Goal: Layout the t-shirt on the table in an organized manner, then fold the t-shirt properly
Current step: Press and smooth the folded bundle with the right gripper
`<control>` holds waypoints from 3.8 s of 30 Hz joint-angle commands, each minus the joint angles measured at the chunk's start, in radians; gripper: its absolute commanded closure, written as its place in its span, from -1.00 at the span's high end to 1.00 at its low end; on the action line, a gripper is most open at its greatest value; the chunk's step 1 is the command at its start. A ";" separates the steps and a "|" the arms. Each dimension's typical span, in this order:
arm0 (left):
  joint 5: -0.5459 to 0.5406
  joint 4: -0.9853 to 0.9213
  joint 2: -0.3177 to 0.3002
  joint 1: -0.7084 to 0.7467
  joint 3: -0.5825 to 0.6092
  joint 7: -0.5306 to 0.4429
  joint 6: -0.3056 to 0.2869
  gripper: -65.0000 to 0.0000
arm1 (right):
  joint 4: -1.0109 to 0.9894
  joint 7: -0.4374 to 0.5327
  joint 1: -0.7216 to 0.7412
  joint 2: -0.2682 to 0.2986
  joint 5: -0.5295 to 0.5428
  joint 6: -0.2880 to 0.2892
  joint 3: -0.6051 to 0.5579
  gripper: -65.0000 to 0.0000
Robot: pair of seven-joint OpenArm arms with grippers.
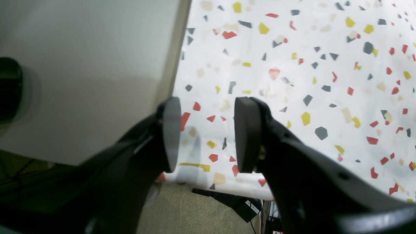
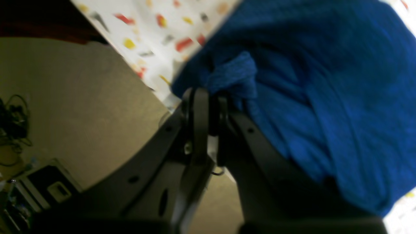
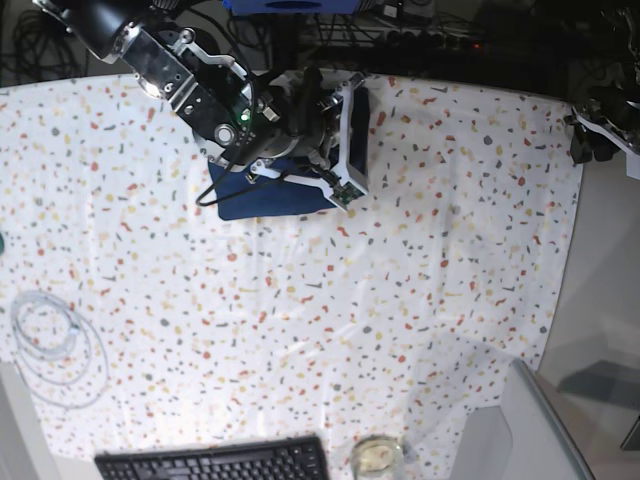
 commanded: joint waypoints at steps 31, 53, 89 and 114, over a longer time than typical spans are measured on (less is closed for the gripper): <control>-0.008 0.008 -0.018 -0.059 0.144 -0.015 0.002 -0.21 | -0.338 0.134 0.123 -0.174 0.011 0.005 -0.097 -0.24; -0.008 -0.140 -0.056 -0.073 -0.028 -0.020 0.000 -0.21 | -0.060 -0.028 0.278 0.001 0.003 -0.077 -0.057 0.33; -0.008 -0.147 -0.045 -0.073 -0.020 -0.015 0.000 -0.21 | -0.686 0.388 0.454 -0.163 0.005 0.031 -0.103 -0.98; -0.008 -0.148 -0.045 -0.078 -0.020 -0.015 0.000 -0.21 | -0.162 0.111 0.132 -0.100 0.003 0.028 -0.103 -0.04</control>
